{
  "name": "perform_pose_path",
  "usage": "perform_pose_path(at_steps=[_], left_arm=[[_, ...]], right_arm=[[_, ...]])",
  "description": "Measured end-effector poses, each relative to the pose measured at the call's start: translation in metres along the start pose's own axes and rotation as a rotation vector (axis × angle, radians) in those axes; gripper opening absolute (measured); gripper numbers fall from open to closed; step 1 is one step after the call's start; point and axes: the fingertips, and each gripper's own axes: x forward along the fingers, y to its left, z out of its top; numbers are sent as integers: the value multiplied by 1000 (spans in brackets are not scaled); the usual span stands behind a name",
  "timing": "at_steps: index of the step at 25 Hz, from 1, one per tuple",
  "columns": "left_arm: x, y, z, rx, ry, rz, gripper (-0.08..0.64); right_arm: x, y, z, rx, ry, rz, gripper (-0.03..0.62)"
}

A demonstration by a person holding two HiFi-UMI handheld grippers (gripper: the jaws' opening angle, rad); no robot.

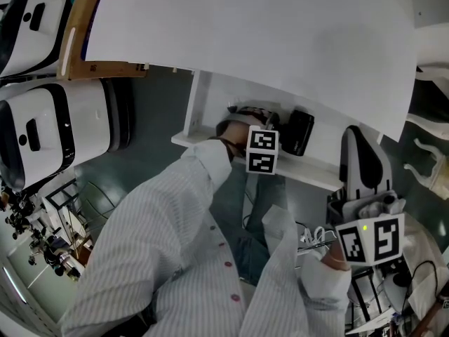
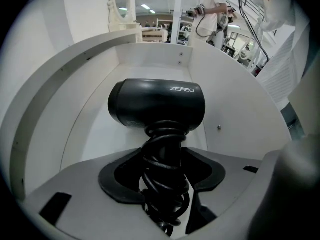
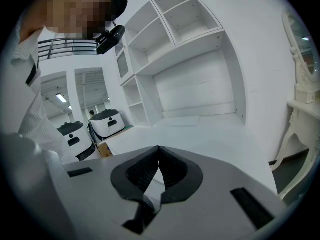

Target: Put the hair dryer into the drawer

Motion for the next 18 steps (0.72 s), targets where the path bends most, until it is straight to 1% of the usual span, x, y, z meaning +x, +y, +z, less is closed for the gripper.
perform_pose_path(at_steps=[1,4,7,11,18], left_arm=[[0,-1,0,-2,-3,-8,233],[0,-4,0,-6,-7,-34,285],[-3,-1,0,12,-8,-11,305],[-17,8,7,1,-41,29,305],[-50,10,11,-26,-73,48,308]], right_arm=[[0,0,1,0,1,1,11],[2,1,2,0,1,2,11],[2,2,4,-4,0,2,11],[2,5,10,-7,5,9,11],[-6,14,30,-25,-5,13,11]])
